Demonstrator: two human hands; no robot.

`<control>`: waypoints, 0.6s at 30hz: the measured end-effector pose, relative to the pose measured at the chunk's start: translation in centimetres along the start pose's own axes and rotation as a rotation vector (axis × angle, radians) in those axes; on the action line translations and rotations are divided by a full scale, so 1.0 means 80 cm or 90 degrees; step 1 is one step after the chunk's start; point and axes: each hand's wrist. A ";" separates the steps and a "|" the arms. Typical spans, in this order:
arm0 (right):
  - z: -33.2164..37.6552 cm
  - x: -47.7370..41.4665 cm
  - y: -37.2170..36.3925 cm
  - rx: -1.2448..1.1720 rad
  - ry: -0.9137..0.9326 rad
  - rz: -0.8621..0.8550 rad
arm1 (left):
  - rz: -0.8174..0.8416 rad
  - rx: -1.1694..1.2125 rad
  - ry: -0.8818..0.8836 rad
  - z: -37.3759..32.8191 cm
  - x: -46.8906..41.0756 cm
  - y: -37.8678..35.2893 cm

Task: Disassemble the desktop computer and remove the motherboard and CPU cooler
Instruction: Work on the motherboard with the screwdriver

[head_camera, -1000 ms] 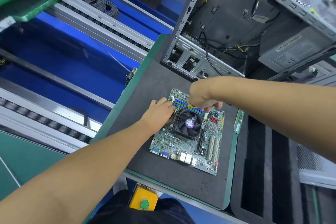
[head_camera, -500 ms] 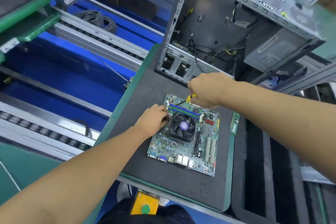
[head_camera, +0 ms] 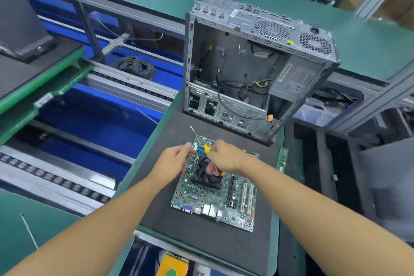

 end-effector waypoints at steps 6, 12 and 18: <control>-0.030 -0.009 -0.035 -0.156 0.138 -0.124 | 0.056 0.247 0.010 -0.054 0.021 -0.027; -0.019 -0.021 -0.102 -0.351 0.179 -0.039 | -0.010 0.313 0.069 -0.023 0.075 0.014; 0.047 -0.026 -0.213 -0.253 0.179 0.190 | -0.172 0.391 0.217 0.077 0.168 0.085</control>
Point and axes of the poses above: each hand's wrist, its own x-axis away from the middle knuckle, its own y-axis out of the back of the hand, z = x × y, and after that the axes turned 7 degrees about -x, right-handed
